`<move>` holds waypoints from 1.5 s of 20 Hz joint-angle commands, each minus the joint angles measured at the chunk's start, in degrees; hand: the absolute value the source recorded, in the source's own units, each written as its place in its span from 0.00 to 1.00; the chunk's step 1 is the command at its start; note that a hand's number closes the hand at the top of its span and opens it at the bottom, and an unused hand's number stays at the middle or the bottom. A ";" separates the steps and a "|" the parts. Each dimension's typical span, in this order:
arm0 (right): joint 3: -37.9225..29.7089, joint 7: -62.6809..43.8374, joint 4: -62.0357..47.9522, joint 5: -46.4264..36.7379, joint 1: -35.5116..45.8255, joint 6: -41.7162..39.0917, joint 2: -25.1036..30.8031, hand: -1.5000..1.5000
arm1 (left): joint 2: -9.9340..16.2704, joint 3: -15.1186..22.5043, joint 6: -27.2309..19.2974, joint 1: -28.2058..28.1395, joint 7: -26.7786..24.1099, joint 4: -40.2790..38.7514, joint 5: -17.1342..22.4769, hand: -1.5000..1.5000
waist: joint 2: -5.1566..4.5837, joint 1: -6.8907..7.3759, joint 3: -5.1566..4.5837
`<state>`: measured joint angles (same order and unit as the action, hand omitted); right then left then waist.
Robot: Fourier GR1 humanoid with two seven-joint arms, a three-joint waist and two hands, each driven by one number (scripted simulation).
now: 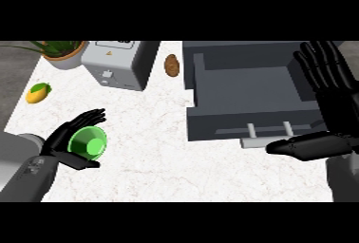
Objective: Pick up the cup, place it into the drawer and close the drawer
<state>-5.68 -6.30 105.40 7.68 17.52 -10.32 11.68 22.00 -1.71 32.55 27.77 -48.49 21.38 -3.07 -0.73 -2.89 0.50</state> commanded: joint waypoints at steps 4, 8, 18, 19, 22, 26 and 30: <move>0.11 -0.91 2.03 -0.42 -1.21 0.01 0.47 0.00 | -3.98 0.62 1.58 -2.44 -15.31 1.46 0.22 1.00 | -0.25 -0.04 -1.01; -0.89 -0.32 -0.82 0.12 0.52 -0.56 1.12 0.00 | -4.77 0.24 -9.66 -1.95 -20.08 1.93 -1.37 1.00 | -0.44 0.46 -0.93; -1.82 -0.65 0.06 0.41 -0.40 0.13 0.96 0.00 | -14.94 -13.89 -25.48 -0.28 -19.34 2.36 12.25 1.00 | 0.26 1.73 -0.69; -2.40 -2.31 0.16 1.26 0.56 -0.44 2.05 0.00 | -14.15 -13.92 -23.49 0.17 -19.91 2.22 12.27 1.00 | 0.32 1.79 -0.68; -1.00 -3.50 3.51 0.17 -1.95 1.05 0.44 0.00 | -13.98 -12.86 -22.60 6.93 -13.35 4.78 12.12 1.00 | 0.63 1.73 -0.59; -3.39 -3.12 2.38 0.94 -2.04 -0.25 2.49 0.00 | -16.11 -9.16 -24.15 7.88 -7.38 11.55 10.58 1.00 | 0.90 2.74 -0.49; -2.20 -0.59 1.25 -1.22 -3.67 0.72 0.69 0.00 | -18.26 -7.13 -27.19 12.48 3.34 20.61 11.33 1.00 | 1.16 3.33 -0.43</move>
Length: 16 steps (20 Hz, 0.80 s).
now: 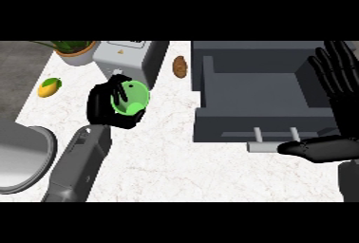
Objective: Pick up the cup, place it into the drawer and close the drawer
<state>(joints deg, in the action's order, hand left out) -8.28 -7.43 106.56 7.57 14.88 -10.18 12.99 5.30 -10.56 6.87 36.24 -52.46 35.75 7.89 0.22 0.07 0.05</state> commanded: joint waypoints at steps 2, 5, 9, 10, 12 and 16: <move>-0.59 -3.60 4.79 1.03 -1.97 0.10 0.72 0.00 | -1.91 3.99 -1.02 3.44 10.08 10.45 -0.54 1.00 | 0.32 0.10 0.00; -1.82 1.97 -2.36 0.13 0.20 -0.95 1.06 0.00 | -5.14 5.74 -6.48 7.43 17.98 15.87 -0.40 1.00 | 0.13 0.52 0.02; -0.09 3.28 -3.77 -1.58 0.74 0.16 -0.79 0.00 | -5.24 8.21 -11.95 17.31 27.69 16.31 0.59 1.00 | -0.08 -0.09 0.01; -2.50 2.69 -3.13 1.15 0.59 -1.31 0.88 0.00 | -5.25 10.07 -13.25 14.87 29.41 19.99 0.42 1.00 | 0.02 0.00 -0.01; 1.19 2.20 -2.91 -3.22 2.12 1.86 -1.65 0.00 | -5.27 10.18 -16.20 22.13 28.70 12.78 0.01 1.00 | -0.35 -0.91 -0.03; 0.89 3.12 -2.60 -1.90 0.75 -0.22 -0.96 0.00 | -5.29 13.17 -22.63 30.34 32.57 7.26 2.02 1.00 | -0.50 -1.89 -0.01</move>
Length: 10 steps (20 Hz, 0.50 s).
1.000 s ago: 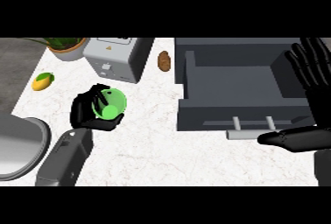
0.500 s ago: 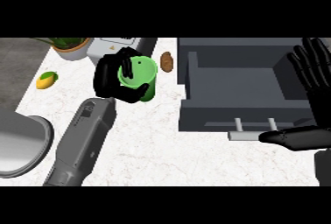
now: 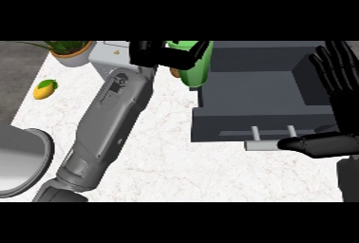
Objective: Pick up the cup, place it into the drawer and close the drawer
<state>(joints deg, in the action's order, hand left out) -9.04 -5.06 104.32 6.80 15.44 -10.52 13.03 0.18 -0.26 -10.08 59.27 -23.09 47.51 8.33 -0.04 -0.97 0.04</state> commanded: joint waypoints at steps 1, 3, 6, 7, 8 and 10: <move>-0.39 0.82 -0.91 -0.35 1.00 0.32 0.00 0.00 | -0.18 0.19 -3.72 9.31 6.14 -6.93 1.55 1.00 | -0.29 -0.66 -0.01; 1.00 -0.90 0.90 -0.35 0.69 0.44 -0.63 0.00 | -0.18 3.81 -7.70 11.22 7.00 -11.03 2.92 1.00 | -0.33 -1.53 0.00; -2.53 -1.04 -1.03 2.37 2.14 -1.29 2.08 0.00 | -0.18 2.76 -6.54 15.48 8.40 -17.27 2.60 1.00 | -0.69 -1.78 0.03; 1.00 -1.24 0.08 0.16 3.12 0.48 -0.58 0.00 | -0.18 8.53 -10.41 13.75 7.75 -17.82 4.74 1.00 | -0.62 -2.39 0.02; 0.39 0.05 0.11 1.08 0.73 -1.57 0.39 0.00 | -0.18 7.80 -11.16 16.23 8.82 -20.47 5.44 1.00 | -1.00 -4.03 0.07; 0.93 -0.86 -0.59 0.39 3.21 -0.21 -0.25 0.00 | -0.18 9.18 -12.25 18.16 9.97 -23.88 5.91 1.00 | -1.11 -3.95 0.06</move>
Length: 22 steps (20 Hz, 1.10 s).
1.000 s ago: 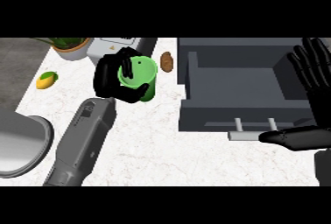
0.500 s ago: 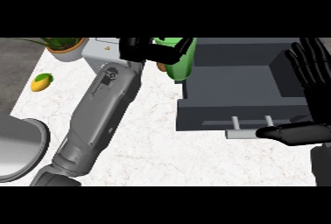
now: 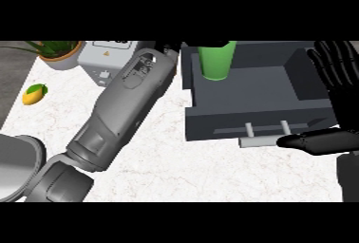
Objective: Pick up the cup, place it into the drawer and close the drawer
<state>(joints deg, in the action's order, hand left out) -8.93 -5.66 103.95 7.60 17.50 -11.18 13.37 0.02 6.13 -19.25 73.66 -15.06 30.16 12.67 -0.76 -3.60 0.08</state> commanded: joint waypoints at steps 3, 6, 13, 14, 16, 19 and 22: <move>1.03 -0.08 -0.70 0.53 3.18 0.19 -0.94 0.00 | -0.02 6.54 -1.40 3.24 1.42 -9.04 4.08 1.00 | -0.94 -3.58 0.03; 1.93 0.22 -2.22 -0.16 4.36 -0.32 -0.84 0.00 | -0.02 9.90 2.57 2.00 2.48 -11.98 3.66 1.00 | -1.24 -3.78 0.03; 4.41 2.60 -2.14 -0.62 3.82 -1.55 -2.33 0.00 | -0.02 15.53 2.59 0.99 3.67 -12.51 5.71 0.00 | -2.07 -8.13 0.10; 3.69 1.09 -1.73 0.51 5.28 -1.77 -1.61 0.00 | -0.02 15.96 3.29 -0.62 1.73 -12.50 5.97 0.00 | -2.10 -8.03 0.03; 6.02 0.82 -2.77 -0.16 6.98 -1.47 -3.26 0.00 | -0.02 14.65 3.56 -1.20 0.61 -9.98 9.65 0.00 | -2.12 -7.54 -0.05; 6.23 0.45 -1.94 6.54 5.58 -7.27 -2.65 0.00 | -0.02 13.41 2.85 -2.03 -1.67 -9.43 12.63 0.00 | -2.17 -8.82 0.00; 9.45 0.93 -2.17 9.19 6.48 -12.99 -1.82 1.00 | -0.02 12.27 4.65 -2.24 -4.59 -7.01 16.35 0.00 | -2.41 -8.75 -0.04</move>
<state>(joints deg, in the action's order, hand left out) -1.67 -4.94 101.79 12.88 23.13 -18.56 10.80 0.01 19.50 -15.50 72.38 -16.48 21.14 25.08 -2.91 -11.87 0.08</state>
